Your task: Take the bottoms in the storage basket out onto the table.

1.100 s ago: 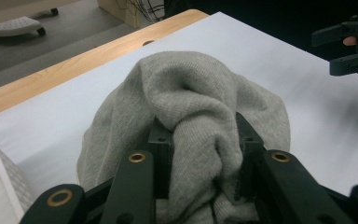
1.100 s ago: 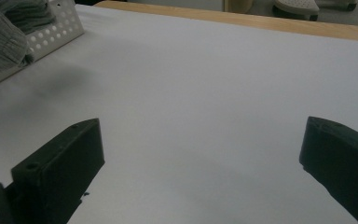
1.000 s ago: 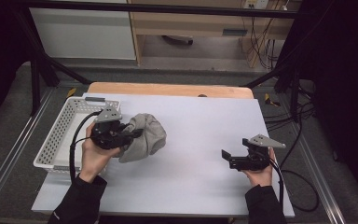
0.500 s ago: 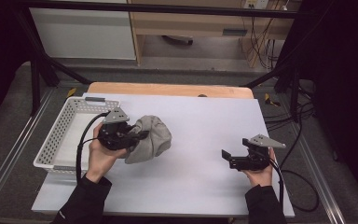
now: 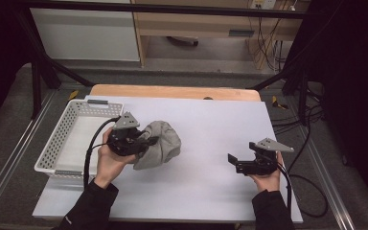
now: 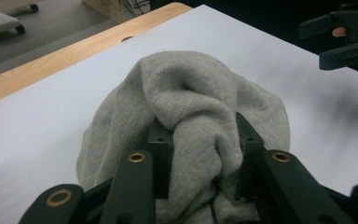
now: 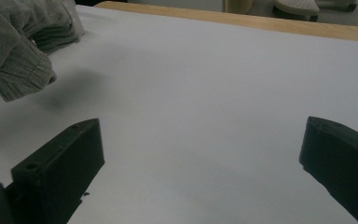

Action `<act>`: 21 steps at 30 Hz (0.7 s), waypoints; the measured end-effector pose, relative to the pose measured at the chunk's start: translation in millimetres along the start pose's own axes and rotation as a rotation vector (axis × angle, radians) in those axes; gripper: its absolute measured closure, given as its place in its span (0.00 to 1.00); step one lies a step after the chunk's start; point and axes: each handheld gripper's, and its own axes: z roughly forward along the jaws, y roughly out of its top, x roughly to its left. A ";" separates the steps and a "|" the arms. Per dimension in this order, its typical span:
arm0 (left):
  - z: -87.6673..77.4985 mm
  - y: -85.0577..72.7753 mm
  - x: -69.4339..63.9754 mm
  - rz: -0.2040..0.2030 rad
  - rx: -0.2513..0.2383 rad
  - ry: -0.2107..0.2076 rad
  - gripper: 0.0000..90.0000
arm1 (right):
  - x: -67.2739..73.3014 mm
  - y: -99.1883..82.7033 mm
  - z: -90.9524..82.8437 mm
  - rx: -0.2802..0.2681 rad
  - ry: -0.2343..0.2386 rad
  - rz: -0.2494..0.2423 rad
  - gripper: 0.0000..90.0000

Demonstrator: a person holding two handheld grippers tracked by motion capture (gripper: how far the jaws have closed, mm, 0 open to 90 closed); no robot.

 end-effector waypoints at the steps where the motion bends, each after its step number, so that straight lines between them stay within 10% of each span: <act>1: 1.2 -0.4 -0.5 0.002 0.003 -0.003 0.74 | 0.0 0.0 0.0 0.000 0.000 0.000 0.00; 21: 24.6 -10.1 -6.6 0.010 0.027 -0.030 0.74 | 0.3 -0.3 0.3 0.003 0.000 -0.001 0.00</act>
